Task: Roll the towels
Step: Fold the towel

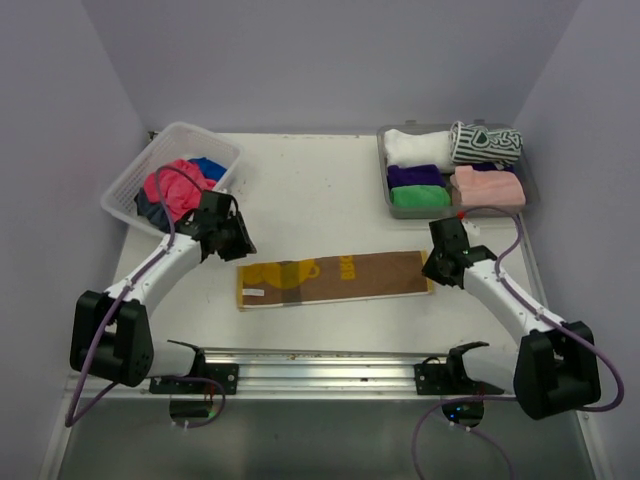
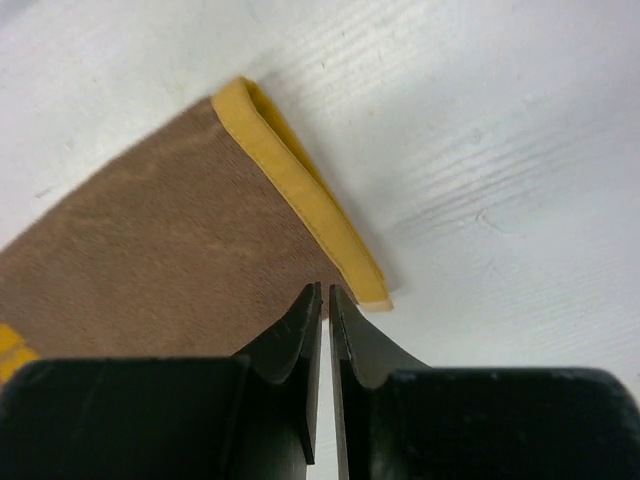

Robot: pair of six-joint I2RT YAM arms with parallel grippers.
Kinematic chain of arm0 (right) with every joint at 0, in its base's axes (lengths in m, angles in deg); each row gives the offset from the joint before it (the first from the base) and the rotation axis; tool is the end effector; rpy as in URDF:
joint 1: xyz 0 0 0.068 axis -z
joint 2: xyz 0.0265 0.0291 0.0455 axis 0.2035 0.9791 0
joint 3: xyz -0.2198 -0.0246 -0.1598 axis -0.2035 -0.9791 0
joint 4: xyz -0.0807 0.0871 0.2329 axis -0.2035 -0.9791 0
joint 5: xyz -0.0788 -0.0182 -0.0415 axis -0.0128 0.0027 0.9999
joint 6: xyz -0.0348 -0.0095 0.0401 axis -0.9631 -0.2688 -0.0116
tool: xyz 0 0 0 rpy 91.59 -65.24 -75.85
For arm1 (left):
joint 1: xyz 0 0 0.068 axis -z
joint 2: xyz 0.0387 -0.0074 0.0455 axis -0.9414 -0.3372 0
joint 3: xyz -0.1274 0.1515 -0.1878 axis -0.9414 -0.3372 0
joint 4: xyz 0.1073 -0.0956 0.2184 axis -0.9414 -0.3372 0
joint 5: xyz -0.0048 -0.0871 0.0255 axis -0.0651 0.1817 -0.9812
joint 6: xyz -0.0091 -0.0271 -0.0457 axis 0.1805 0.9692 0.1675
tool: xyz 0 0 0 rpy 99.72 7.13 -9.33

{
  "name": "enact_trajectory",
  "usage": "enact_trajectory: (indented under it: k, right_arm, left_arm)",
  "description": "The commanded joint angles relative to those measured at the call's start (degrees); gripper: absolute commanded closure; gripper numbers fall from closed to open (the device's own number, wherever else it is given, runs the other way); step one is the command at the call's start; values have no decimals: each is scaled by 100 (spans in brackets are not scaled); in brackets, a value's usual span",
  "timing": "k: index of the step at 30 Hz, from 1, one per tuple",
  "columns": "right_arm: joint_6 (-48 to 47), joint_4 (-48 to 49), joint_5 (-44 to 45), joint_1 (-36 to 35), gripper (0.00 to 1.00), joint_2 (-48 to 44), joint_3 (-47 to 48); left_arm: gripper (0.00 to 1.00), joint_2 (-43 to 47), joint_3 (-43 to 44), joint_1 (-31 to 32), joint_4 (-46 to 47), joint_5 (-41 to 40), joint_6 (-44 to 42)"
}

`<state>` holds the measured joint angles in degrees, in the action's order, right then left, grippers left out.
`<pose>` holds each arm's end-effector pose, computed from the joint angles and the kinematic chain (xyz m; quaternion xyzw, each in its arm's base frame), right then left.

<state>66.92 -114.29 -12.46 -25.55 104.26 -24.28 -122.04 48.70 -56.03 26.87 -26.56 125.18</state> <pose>0.2062 0.0413 0.1914 0.2632 0.9261 0.0005 0.2702 0.2547 -0.0669 0.2198 -0.1801 0.9429 -0.1447 0.2400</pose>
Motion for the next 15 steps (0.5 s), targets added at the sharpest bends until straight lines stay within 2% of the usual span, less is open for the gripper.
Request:
enact_trajectory:
  k: [1,2,3,6,9,15]
  right_arm:
    - [-332,-211,437,61,88,178,517]
    - [-568,-220,394,88,83,275,587]
    - [-709,-212,315,114,71,511,727]
    - [-1096,-334,174,202,56,881,965]
    - [-1404,-317,-28,273,51,1014,1036]
    - [-1686,-220,-450,352,52,1304,1132]
  left_arm:
    - [66,-98,245,-29,7,248,-89]
    - [66,-125,236,-20,-2,284,-98]
    - [66,-160,210,-11,-2,284,-107]
    - [66,-195,139,-11,-81,161,-151]
    - [66,-196,122,-11,-230,12,-195]
    - [62,103,17,-46,-547,-444,-247]
